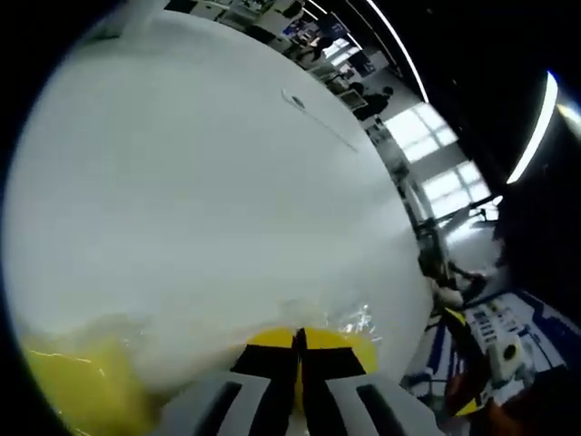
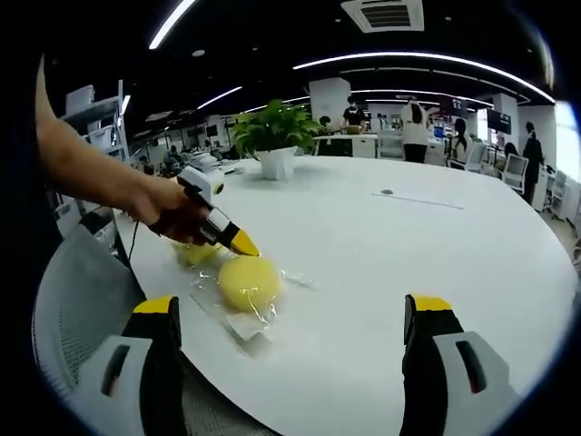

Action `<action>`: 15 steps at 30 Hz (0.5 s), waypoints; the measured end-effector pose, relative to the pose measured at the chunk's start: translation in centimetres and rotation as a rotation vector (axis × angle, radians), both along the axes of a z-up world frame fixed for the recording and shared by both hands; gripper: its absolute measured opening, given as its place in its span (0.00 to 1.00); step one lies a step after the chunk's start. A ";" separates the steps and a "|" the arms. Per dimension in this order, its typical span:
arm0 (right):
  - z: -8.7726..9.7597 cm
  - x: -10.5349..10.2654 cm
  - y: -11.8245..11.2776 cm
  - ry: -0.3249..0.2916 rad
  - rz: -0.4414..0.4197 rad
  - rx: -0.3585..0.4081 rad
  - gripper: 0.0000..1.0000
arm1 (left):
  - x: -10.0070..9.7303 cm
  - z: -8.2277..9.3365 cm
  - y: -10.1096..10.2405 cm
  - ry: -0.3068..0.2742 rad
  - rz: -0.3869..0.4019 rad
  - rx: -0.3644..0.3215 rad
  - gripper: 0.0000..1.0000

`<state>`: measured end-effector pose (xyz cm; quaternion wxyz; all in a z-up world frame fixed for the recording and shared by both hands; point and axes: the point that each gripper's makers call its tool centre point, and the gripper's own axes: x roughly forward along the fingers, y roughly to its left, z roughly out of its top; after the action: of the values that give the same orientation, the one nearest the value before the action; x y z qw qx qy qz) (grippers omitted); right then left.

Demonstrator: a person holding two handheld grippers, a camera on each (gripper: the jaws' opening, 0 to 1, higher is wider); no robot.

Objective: Compare the silicone blocks by pressing each to a similar depth, holding the contact briefly, and releasing to observe deformation and rebound differences across the visible hardness samples.

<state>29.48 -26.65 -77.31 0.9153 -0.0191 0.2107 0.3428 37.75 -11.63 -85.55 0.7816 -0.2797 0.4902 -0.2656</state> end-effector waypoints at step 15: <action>0.0 0.0 -0.1 0.004 -0.002 0.033 0.96 | 0.3 3.4 -1.4 -0.151 0.012 -0.082 0.00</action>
<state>29.50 -26.71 -77.33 0.9154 -0.0031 0.2068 0.3453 38.05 -13.05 -82.16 0.8058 -0.2935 0.4171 -0.3009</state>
